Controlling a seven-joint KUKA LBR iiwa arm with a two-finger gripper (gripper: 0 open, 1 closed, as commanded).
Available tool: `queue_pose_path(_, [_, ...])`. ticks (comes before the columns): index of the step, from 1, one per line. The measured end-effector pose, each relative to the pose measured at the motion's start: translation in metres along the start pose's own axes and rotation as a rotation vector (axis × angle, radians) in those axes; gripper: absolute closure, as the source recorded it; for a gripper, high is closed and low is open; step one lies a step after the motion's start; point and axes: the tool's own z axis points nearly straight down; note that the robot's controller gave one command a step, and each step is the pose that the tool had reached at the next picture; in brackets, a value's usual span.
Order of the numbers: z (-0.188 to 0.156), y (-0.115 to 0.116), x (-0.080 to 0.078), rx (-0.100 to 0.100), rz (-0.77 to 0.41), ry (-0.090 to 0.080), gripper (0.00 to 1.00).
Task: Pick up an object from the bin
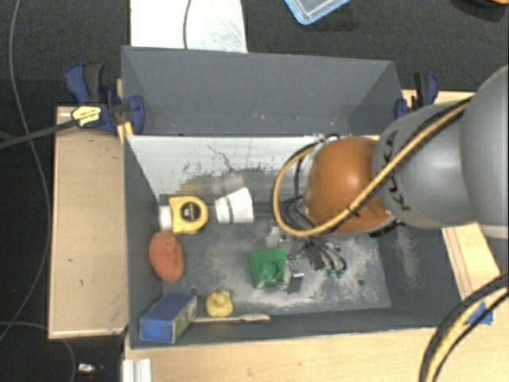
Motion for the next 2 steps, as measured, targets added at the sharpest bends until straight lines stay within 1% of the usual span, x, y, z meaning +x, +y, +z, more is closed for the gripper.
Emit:
queue_pose_path(1, [0.000,0.000,0.000,0.000,0.002,0.000,1.00])
queue_pose_path(2, [-0.055,-0.004,0.001,0.000,-0.011,0.004,1.00])
